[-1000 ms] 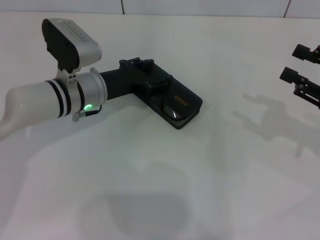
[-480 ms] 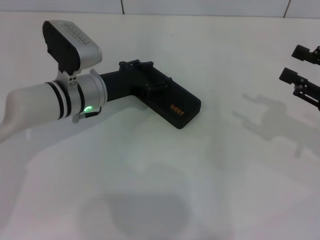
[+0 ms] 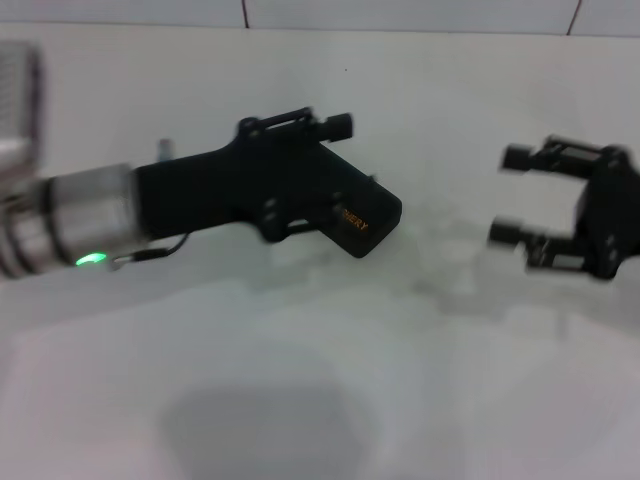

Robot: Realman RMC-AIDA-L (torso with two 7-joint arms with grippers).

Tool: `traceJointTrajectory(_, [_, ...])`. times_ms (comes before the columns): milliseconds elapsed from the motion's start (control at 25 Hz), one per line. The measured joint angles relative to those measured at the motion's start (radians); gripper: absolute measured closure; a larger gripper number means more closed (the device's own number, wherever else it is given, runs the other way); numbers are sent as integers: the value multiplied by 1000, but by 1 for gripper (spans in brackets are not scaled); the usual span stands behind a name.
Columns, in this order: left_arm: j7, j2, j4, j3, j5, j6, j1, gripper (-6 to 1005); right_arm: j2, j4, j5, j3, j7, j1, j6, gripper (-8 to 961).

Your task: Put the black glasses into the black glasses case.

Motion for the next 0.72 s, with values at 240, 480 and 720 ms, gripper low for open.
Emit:
traceJointTrajectory(240, [55, 19, -14, 0, 6, 122, 78, 292, 16, 2, -112, 0, -3, 62, -68, 177])
traceJointTrajectory(480, [106, -2, -56, 0, 17, 125, 121, 148, 48, -9, -178, 1, -17, 82, -36, 120])
traceJointTrajectory(720, [148, -21, -63, 0, 40, 119, 128, 111, 65, -9, -180, 8, -52, 77, -6, 119])
